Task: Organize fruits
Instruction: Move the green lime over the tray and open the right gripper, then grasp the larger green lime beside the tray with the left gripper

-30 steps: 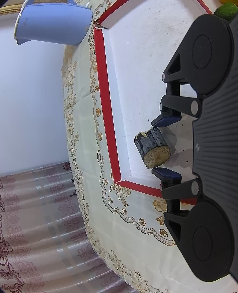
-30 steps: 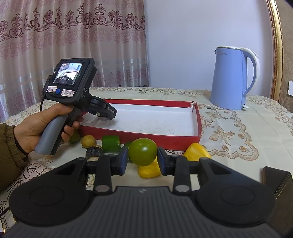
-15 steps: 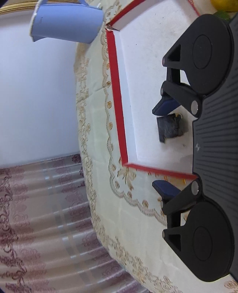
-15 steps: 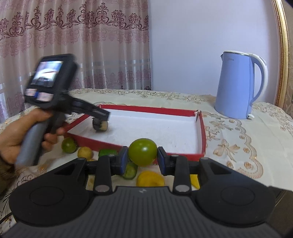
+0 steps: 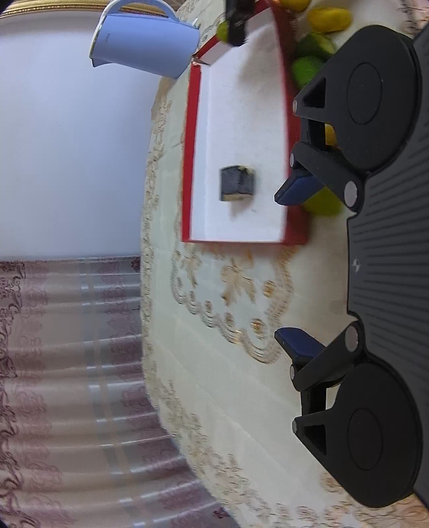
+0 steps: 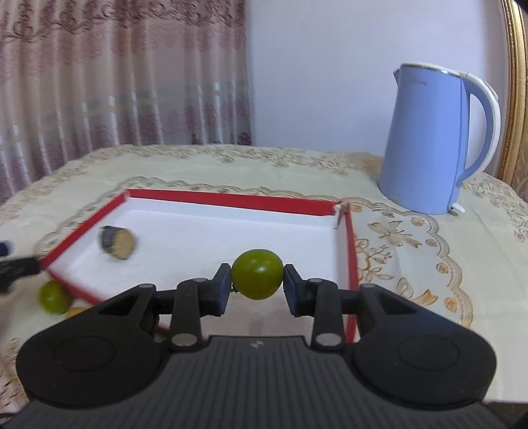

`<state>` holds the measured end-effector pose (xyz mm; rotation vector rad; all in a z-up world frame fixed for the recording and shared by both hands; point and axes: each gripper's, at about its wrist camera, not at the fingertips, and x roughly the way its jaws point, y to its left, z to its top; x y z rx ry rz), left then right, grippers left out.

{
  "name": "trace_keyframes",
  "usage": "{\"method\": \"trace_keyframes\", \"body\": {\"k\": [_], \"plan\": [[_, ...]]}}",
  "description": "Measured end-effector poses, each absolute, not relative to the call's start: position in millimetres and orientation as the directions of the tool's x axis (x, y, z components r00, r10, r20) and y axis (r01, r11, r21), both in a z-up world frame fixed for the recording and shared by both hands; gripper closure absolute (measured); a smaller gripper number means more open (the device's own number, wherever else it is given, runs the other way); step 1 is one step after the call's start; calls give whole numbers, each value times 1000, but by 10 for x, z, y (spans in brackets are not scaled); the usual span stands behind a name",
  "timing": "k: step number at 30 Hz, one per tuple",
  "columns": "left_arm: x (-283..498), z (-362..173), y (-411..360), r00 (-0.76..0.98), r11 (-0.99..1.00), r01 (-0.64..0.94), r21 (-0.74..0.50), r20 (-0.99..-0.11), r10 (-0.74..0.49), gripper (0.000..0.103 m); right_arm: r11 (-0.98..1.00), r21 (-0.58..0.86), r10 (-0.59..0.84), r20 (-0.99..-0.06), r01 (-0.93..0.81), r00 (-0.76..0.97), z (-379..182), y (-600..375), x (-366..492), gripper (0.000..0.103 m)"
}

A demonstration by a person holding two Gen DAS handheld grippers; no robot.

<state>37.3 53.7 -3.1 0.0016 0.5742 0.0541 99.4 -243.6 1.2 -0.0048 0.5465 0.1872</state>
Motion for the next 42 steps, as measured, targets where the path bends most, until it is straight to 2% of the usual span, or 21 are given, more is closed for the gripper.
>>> {"method": "trace_keyframes", "body": {"k": [16,27,29,30,35,40,42], "plan": [[154,-185,573,838,999,5,41,-545,18,22,993,88,117,-604,-80,788,-98,-2497,1651,71],[137,-196,536,835,998,39,45,-550,-8,22,993,93,110,-619,-66,778,-150,-2495,1734,71],[136,-196,520,835,998,43,48,-551,-9,22,994,94,107,-620,-62,778,-159,-2489,1751,70],[134,-196,513,835,998,43,51,-551,-8,22,994,92,104,-627,-60,772,-159,-2482,1759,65],[127,-193,487,835,997,47,57,-551,-7,22,995,87,95,-583,-55,807,-39,-2488,1605,57],[116,-198,504,835,998,46,50,-551,-11,22,989,136,114,-479,-54,871,141,-2587,1143,52],[119,-202,512,836,998,47,43,-549,-16,22,980,193,126,-411,-50,903,172,-2664,834,46]]}}
